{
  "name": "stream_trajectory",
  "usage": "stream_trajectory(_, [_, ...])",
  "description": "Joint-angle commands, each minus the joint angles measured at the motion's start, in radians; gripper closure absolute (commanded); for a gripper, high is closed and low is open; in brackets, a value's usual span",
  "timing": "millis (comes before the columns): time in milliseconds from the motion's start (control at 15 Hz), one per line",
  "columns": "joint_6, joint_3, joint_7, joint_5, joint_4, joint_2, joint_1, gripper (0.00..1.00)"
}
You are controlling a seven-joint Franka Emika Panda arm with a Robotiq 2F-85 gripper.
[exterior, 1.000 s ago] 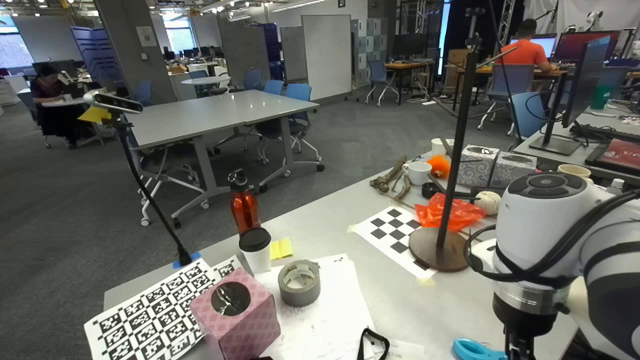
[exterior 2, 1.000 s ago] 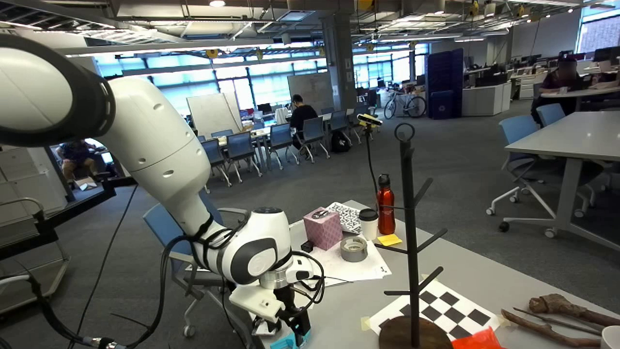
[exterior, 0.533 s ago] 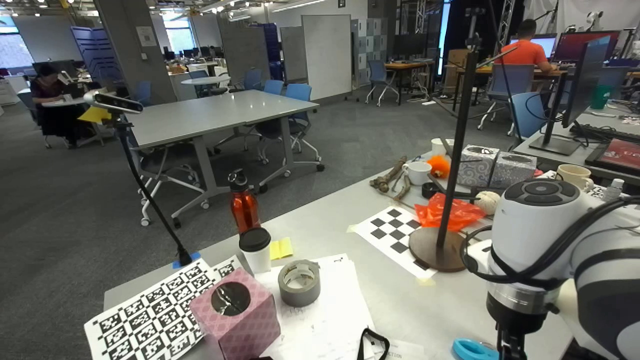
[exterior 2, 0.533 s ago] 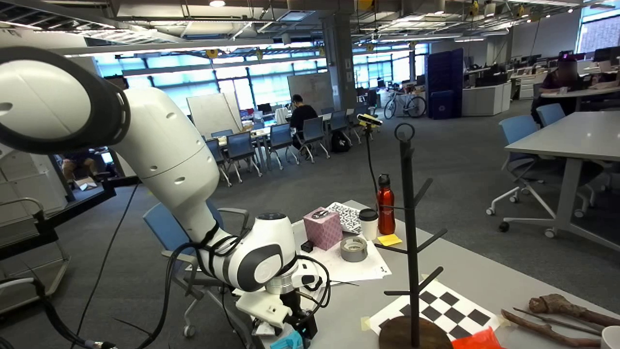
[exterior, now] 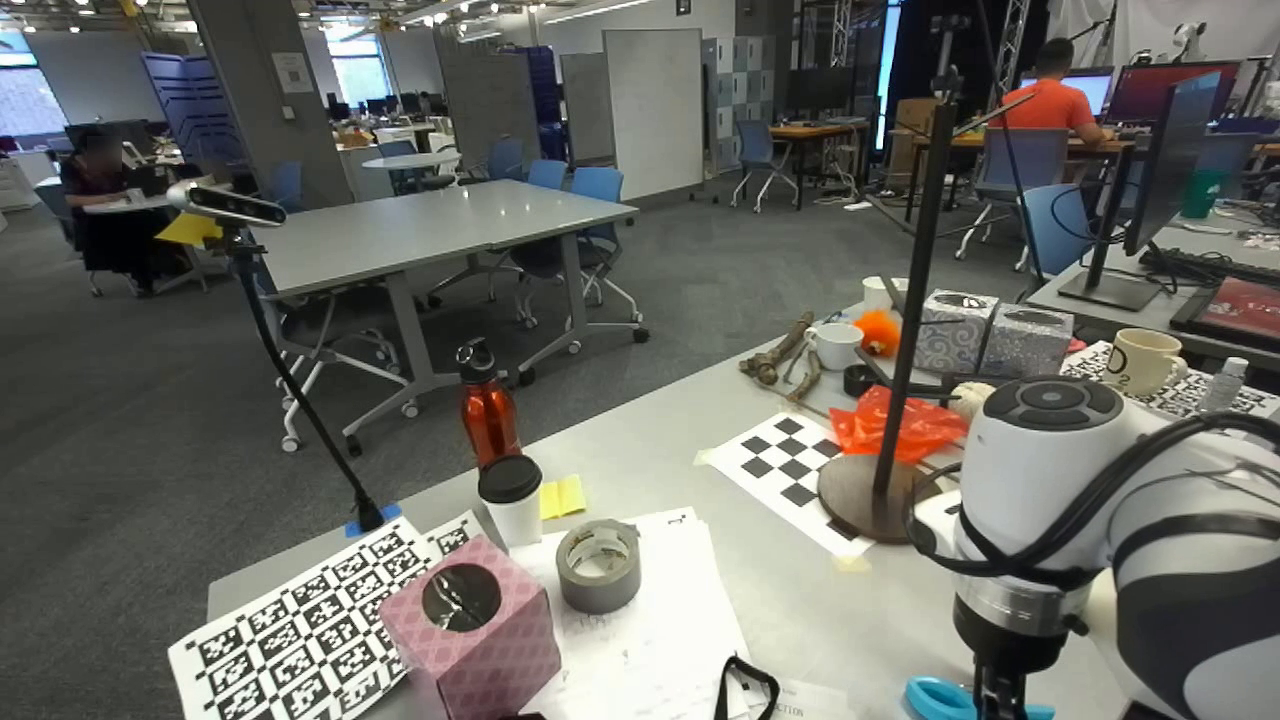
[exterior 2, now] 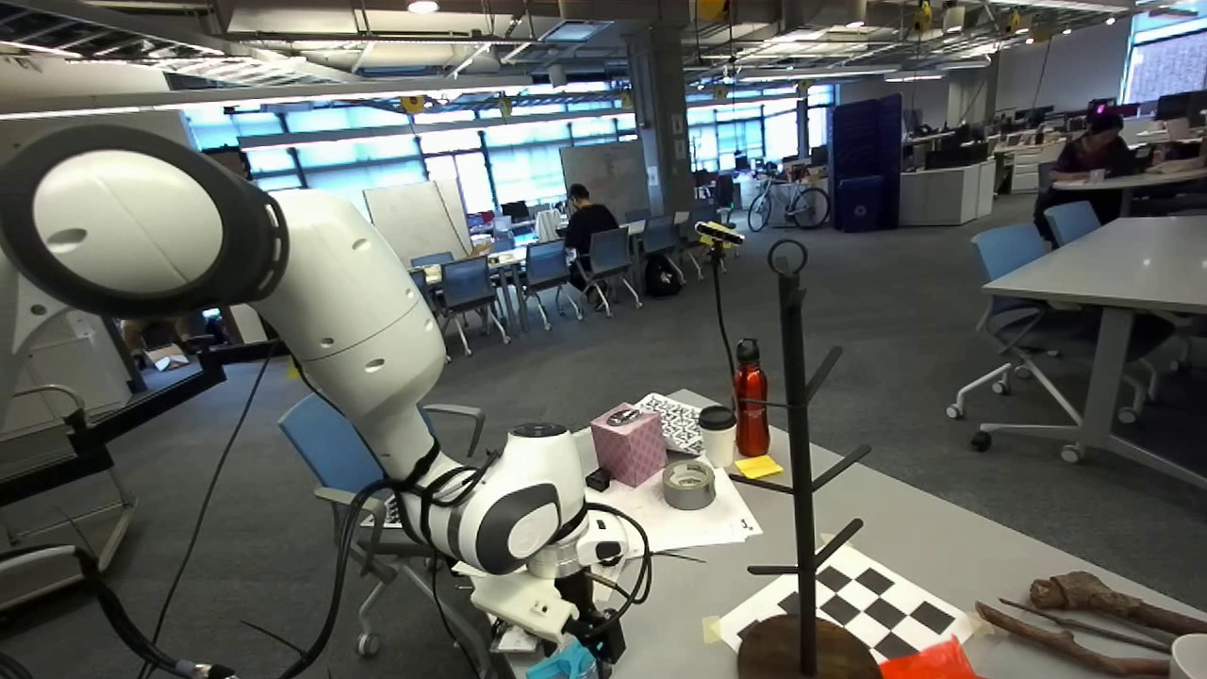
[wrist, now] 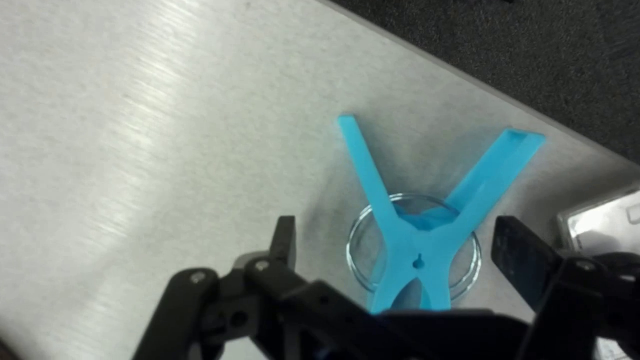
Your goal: Place the blue peg on the black stand
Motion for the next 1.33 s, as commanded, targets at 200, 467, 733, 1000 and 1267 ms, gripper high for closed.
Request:
stream_trajectory(200, [0.019,-0.014,0.025,-0.006,0.063,0.066,0.024,0.28])
stream_trajectory(467, [0.018,-0.034,0.064,-0.01,0.052,0.053,0.05,0.57])
stream_trajectory(733, [0.005,-0.072,0.129,-0.023,0.041,0.034,0.098,0.64])
stream_trajectory(1000, [-0.025,-0.116,0.181,-0.036,0.01,-0.011,0.15,0.65])
stream_trajectory(1267, [-0.089,-0.127,0.194,-0.048,-0.033,-0.086,0.171,0.65])
